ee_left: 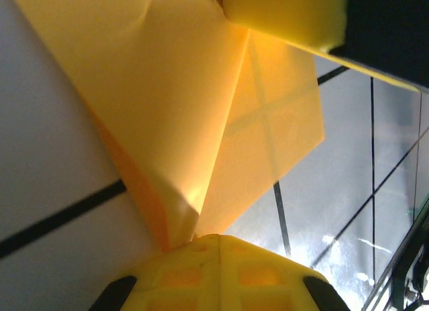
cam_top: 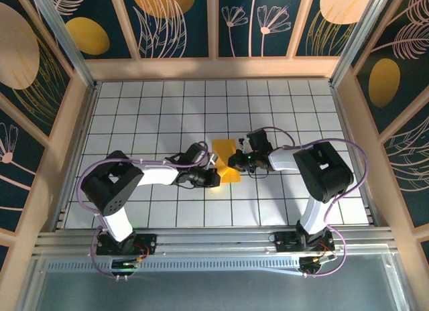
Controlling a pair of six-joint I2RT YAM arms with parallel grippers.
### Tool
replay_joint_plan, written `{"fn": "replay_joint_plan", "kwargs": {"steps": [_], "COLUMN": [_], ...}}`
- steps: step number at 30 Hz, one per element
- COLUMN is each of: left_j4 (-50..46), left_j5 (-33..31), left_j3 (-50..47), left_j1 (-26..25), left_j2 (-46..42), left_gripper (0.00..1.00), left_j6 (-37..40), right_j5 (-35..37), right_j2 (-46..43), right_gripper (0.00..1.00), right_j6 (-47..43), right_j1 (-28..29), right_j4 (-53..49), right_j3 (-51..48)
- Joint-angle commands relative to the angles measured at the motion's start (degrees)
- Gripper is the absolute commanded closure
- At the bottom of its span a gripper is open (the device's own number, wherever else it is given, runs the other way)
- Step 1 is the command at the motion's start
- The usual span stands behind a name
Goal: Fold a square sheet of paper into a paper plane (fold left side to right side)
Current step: Fold the triangle a second time at the center of the table.
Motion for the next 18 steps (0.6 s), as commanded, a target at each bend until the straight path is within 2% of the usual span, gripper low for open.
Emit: {"fn": "replay_joint_plan", "kwargs": {"steps": [1, 4, 10, 18], "left_j4": [-1.85, -2.26, -3.52, -4.30], "left_j5": [-0.85, -0.98, -1.13, -2.40], "left_j3": [0.40, 1.76, 5.36, 6.12], "left_j1": [0.06, 0.87, 0.99, 0.99], "left_j2": [-5.36, -5.79, -0.33, 2.83], "left_gripper": [0.94, 0.94, 0.95, 0.95], "left_j6": [-0.05, -0.09, 1.67, 3.28], "right_j5": [2.68, 2.59, 2.63, 2.68], "right_j2": [2.33, 2.29, 2.33, 2.54], "right_gripper": [1.00, 1.00, 1.00, 1.00], "right_j6": [-1.00, -0.94, -0.92, -1.00], "right_j1": [0.90, 0.91, 1.00, 1.08], "right_j4": [-4.46, -4.29, -4.29, -4.31], "right_j3": [-0.07, -0.07, -0.07, 0.11]}}
